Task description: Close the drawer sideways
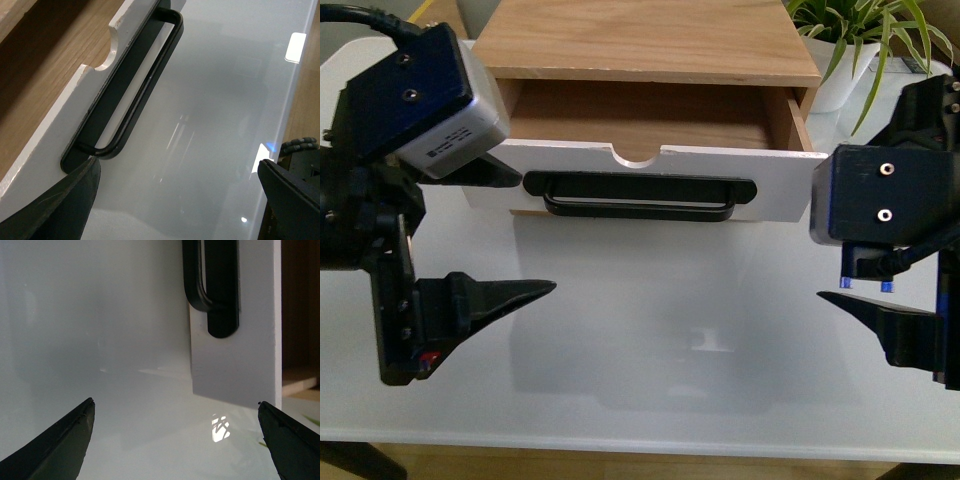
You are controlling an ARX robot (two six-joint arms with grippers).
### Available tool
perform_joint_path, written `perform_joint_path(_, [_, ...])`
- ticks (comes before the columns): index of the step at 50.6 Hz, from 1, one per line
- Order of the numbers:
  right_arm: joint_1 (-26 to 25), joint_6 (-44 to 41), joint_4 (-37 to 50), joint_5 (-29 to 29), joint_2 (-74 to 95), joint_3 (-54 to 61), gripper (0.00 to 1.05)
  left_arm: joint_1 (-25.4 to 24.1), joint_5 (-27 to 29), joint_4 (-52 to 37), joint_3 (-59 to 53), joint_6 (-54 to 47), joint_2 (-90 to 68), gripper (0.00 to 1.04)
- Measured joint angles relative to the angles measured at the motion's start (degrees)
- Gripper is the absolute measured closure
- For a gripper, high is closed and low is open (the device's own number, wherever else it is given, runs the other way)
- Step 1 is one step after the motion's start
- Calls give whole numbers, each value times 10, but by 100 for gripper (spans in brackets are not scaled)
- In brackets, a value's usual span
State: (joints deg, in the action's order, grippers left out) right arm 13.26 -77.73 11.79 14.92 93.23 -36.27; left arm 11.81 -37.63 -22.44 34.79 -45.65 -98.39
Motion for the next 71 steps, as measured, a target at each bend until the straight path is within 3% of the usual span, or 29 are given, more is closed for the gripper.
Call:
perform_joint_path(27, [48, -57, -9, 13, 70, -46, 9, 28, -15, 8, 58, -29, -62, 9])
perform_joint_path(71, [59, -72, 2, 19, 140, -98, 9, 46, -12, 25, 114, -40, -128, 9])
